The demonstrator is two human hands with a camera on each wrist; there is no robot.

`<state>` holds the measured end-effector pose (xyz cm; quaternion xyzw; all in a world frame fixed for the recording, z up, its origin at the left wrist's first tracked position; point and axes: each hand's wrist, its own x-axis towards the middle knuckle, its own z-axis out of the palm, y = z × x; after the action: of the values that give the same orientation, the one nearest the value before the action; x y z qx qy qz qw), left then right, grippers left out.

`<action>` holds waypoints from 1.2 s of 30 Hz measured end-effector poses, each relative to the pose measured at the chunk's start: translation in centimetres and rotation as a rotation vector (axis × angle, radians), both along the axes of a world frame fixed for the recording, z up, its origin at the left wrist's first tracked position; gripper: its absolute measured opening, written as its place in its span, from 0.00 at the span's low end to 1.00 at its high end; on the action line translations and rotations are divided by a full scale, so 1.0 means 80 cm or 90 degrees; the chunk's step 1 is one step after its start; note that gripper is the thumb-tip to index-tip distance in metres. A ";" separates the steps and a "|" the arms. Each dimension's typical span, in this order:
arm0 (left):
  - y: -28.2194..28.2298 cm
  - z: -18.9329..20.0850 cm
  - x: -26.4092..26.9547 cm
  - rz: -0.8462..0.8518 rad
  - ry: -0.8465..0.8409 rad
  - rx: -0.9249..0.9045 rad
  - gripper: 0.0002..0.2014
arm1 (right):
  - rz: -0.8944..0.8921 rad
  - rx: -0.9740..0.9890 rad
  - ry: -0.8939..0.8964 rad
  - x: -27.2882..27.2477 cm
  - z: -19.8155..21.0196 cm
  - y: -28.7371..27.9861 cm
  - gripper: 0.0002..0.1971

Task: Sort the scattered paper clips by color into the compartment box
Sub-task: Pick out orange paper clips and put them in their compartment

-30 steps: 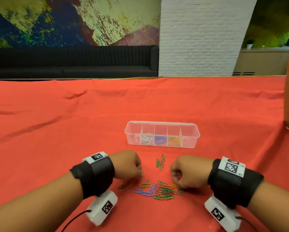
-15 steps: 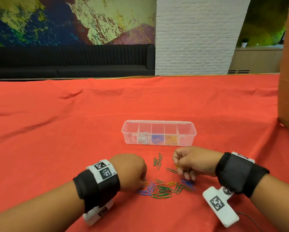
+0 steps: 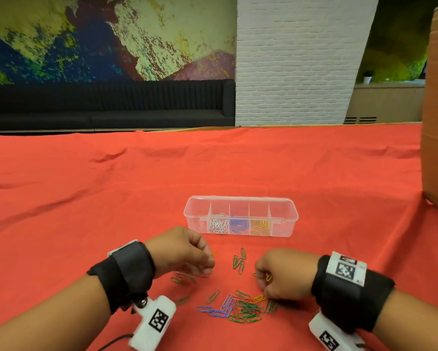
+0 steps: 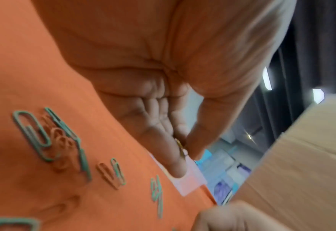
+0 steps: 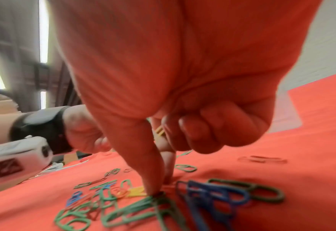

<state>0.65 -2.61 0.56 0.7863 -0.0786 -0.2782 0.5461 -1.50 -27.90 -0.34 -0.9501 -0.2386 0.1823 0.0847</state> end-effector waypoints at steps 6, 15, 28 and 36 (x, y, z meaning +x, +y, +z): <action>-0.010 -0.001 0.033 0.129 0.093 -0.209 0.12 | 0.036 -0.054 -0.065 0.000 -0.008 0.012 0.10; -0.069 0.028 0.084 0.192 0.152 -0.300 0.15 | 0.040 0.000 0.029 0.002 0.009 0.010 0.10; -0.136 0.052 0.127 0.139 0.060 -0.166 0.15 | -0.246 0.362 0.161 0.069 0.029 -0.058 0.05; -0.078 0.054 0.069 0.071 -0.020 -0.171 0.12 | -0.291 0.322 -0.017 0.134 0.044 -0.060 0.03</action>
<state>6.15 -8.87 4.91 0.7137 -0.0797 -0.2220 0.6595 9.25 -32.69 3.20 -0.9302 -0.0582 0.0808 0.3533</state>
